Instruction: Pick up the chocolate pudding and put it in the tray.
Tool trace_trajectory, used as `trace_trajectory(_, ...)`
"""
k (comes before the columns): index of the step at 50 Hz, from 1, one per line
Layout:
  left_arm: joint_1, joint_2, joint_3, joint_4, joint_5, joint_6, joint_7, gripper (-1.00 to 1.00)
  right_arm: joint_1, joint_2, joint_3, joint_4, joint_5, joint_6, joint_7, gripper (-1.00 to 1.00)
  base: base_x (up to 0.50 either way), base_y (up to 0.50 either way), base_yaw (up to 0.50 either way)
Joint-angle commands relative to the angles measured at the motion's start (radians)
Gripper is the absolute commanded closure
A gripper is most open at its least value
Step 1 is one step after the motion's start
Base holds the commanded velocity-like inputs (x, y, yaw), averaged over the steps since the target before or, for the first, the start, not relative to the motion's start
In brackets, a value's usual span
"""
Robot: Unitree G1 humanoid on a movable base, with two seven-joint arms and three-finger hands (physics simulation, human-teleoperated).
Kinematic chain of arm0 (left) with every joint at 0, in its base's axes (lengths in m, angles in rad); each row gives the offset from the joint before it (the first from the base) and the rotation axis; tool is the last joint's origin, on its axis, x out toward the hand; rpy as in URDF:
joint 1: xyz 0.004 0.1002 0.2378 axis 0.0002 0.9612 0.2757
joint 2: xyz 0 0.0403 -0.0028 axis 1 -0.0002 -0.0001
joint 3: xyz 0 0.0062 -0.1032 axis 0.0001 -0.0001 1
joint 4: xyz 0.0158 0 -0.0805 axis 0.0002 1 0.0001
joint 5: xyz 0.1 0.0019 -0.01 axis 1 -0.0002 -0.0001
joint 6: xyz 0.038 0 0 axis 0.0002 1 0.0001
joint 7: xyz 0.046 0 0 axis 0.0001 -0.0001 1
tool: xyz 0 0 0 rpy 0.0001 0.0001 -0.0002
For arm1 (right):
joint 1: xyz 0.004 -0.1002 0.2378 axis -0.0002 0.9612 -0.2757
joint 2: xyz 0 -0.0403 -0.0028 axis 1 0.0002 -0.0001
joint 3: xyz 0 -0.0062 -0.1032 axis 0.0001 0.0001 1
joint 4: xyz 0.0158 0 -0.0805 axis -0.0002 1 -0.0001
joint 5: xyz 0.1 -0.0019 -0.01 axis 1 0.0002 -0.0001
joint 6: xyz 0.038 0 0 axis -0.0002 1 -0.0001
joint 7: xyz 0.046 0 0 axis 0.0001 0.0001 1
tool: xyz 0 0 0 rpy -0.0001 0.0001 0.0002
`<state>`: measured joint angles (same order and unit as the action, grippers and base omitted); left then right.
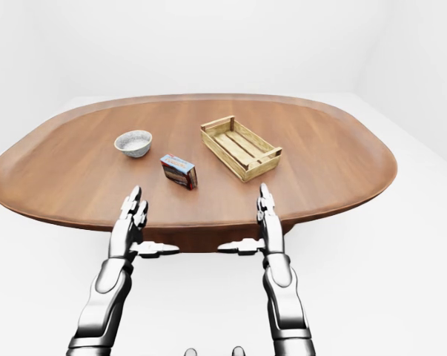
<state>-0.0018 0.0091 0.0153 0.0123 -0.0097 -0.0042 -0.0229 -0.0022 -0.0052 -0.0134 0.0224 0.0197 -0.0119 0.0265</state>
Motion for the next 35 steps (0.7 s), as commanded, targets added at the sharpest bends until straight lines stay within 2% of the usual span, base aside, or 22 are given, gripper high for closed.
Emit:
trace_trajectory(1,0.002,0.015,0.025,0.015,-0.016,-0.011,-0.045,-1.0,0.006,-0.008,-0.022,0.022,0.035,-0.034,0.034,-1.0,0.0,0.0,0.0)
trace_trajectory(3,-0.001,0.015,0.027,0.014,-0.02,-0.005,-0.048,-1.0,0.012,-0.007,-0.014,0.023,0.028,-0.043,0.036,-1.0,0.0,0.0,0.0)
trace_trajectory(12,-0.001,0.015,0.028,0.024,-0.021,-0.017,-0.052,-1.0,0.006,-0.009,-0.02,0.048,0.038,-0.059,0.042,-1.0,0.0,0.0,0.0)
trace_trajectory(18,0.0,0.015,0.028,0.026,-0.024,-0.022,-0.054,-1.0,0.016,-0.008,-0.017,0.017,0.026,-0.055,0.031,-1.0,0.0,0.0,0.0)
trace_trajectory(21,0.006,0.014,0.026,0.011,-0.023,-0.014,-0.053,-1.0,0.013,-0.009,-0.017,0.024,0.017,-0.067,0.027,-1.0,0.0,0.0,0.0)
trace_trajectory(29,0.016,0.011,0.022,-0.018,-0.017,0.004,-0.048,-1.0,0.014,-0.009,-0.018,0.021,0.006,-0.066,0.017,-1.0,0.0,0.11,0.0)
trace_trajectory(30,0.022,0.011,0.02,-0.047,-0.017,0.027,-0.047,-1.0,0.012,-0.009,-0.019,0.024,0.006,-0.067,0.018,-1.0,0.0,0.32,0.0)
trace_trajectory(32,0.021,0.01,0.021,-0.033,-0.015,0.014,-0.047,-1.0,0.01,-0.01,-0.02,0.028,0.007,-0.068,0.017,-1.0,0.0,0.33,0.0)
trace_trajectory(35,0.02,0.01,0.022,-0.028,-0.015,0.01,-0.047,-1.0,0.01,-0.009,-0.019,0.024,0.007,-0.061,0.016,-1.0,0.0,0.33,0.0)
